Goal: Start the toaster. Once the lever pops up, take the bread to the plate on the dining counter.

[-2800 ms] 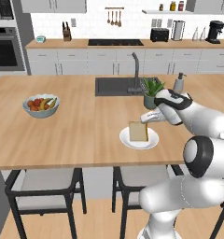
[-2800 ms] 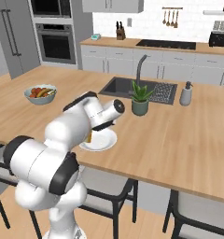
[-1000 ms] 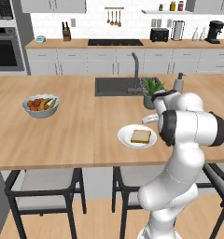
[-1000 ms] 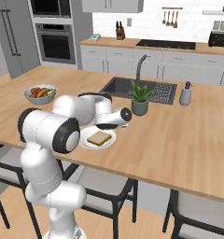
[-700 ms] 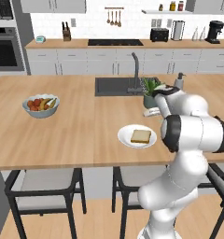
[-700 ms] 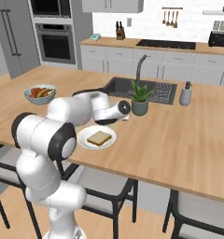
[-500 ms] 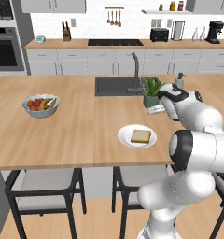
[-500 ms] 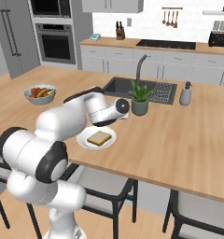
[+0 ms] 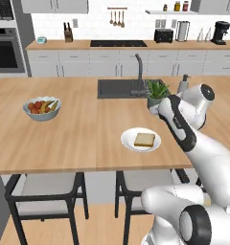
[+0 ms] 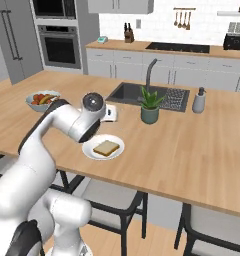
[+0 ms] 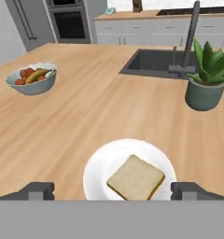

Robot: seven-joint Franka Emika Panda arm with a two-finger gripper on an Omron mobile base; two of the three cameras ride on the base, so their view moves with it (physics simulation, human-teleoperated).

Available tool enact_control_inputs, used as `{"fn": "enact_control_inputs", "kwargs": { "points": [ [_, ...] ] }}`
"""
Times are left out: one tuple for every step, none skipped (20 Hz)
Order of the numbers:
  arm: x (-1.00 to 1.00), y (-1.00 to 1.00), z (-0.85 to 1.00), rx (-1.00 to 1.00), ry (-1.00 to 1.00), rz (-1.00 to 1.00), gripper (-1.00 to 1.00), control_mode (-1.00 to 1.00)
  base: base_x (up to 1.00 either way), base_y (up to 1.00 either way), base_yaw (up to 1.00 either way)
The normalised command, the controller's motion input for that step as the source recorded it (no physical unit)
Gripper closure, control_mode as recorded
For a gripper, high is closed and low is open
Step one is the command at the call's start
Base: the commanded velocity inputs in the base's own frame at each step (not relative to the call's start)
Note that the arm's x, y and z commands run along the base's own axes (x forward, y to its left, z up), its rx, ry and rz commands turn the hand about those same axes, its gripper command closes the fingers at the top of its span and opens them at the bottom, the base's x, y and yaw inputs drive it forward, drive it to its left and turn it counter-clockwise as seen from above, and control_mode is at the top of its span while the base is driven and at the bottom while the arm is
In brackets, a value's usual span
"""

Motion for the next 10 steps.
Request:
{"fn": "enact_control_inputs", "kwargs": {
  "points": [
    [-1.0,0.65,0.55,-0.21,0.1,-0.09,-1.0,-1.0,0.0,0.0,0.0],
    [-1.0,0.63,0.49,-0.22,0.11,-0.09,-1.0,-1.0,0.0,0.0,0.0],
    [-1.0,0.59,0.39,-0.22,0.14,-0.09,-1.0,-1.0,0.0,0.0,0.0],
    [-1.0,0.57,0.3,-0.2,0.18,-0.09,-1.0,-1.0,0.0,0.0,0.0],
    [-1.0,0.5,0.16,-0.17,0.21,-0.08,-1.0,-1.0,0.0,0.0,0.0],
    [-1.0,0.48,0.0,-0.14,0.25,-0.07,-1.0,-1.0,0.0,0.0,0.0],
    [-1.0,0.45,0.0,-0.11,0.3,-0.07,-1.0,-1.0,0.0,0.0,0.0],
    [-0.99,0.43,0.0,-0.09,0.34,-0.07,-1.0,-1.0,0.0,0.0,0.0],
    [-0.93,0.39,-0.11,-0.06,0.35,-0.07,-1.0,-1.0,0.0,0.0,0.0],
    [-0.76,0.36,-0.29,-0.05,0.39,-0.06,-1.0,-1.0,0.0,0.0,0.0]
  ]
}}
